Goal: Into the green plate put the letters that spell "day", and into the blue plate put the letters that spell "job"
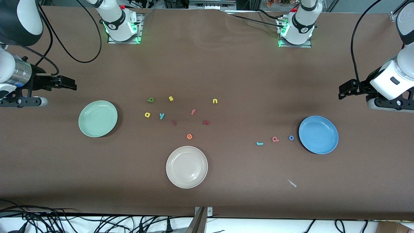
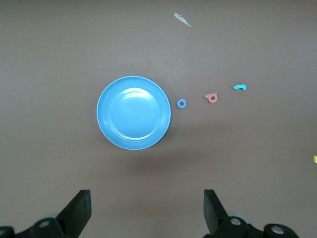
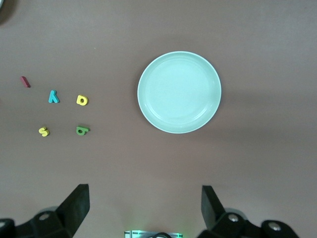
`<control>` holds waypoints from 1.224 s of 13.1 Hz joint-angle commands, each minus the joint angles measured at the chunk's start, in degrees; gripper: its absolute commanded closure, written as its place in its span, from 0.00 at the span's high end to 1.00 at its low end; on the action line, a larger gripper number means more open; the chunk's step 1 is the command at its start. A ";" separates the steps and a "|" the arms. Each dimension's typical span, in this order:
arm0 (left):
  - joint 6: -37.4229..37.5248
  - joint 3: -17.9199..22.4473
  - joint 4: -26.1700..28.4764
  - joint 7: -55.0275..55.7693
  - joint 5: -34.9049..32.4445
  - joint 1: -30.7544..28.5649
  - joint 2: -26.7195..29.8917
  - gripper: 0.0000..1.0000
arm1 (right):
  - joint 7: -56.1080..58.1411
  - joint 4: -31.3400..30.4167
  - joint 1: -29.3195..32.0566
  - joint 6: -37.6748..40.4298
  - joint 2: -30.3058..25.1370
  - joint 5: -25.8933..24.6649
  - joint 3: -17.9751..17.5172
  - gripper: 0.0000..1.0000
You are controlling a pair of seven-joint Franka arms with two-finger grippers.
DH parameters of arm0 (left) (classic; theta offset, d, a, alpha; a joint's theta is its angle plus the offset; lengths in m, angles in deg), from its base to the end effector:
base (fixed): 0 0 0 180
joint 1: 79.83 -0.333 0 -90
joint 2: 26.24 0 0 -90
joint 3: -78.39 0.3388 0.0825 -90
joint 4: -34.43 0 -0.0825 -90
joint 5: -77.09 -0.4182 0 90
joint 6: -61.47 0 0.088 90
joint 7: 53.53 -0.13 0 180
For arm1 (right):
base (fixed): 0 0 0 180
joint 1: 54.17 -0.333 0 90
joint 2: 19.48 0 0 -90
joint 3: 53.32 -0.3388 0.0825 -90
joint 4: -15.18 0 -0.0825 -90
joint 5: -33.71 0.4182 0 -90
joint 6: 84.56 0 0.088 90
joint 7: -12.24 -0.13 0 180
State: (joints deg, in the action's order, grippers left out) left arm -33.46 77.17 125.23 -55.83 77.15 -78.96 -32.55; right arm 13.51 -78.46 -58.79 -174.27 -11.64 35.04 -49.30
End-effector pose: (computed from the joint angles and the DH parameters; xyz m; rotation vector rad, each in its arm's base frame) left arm 0.6270 -0.0224 0.5575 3.1353 -0.1199 -0.0596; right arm 0.6137 0.0115 0.5100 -3.1101 -0.0467 0.3199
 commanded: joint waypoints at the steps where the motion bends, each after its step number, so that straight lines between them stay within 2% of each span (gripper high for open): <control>1: 0.71 -0.54 -1.94 -0.33 -1.55 0.27 -0.55 1.00 | -0.04 -4.43 -0.03 -3.70 -1.51 0.87 -0.85 1.00; 6: -1.21 -0.71 -1.69 -0.24 -1.20 0.62 -3.63 1.00 | -7.85 -12.26 -0.03 -11.00 -4.68 0.87 -4.80 1.00; 9: -10.42 -0.89 6.29 -0.24 -0.76 2.46 -0.82 1.00 | -11.98 -15.68 -0.03 -16.18 -4.68 0.87 -7.61 1.00; 11: -15.35 -0.80 9.73 -0.15 -0.84 3.78 -0.73 1.00 | -12.26 -18.41 -0.03 -19.70 -4.59 0.87 -8.94 1.00; 16: -31.52 -0.89 22.73 -0.24 -0.67 6.15 -1.34 1.00 | -19.09 -27.11 -0.12 -34.71 -2.32 0.79 -13.67 1.00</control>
State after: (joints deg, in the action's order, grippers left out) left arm -59.98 75.97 142.09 -55.83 77.12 -74.00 -35.48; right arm -2.11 -101.74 -59.10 -203.65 -14.02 35.28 -60.96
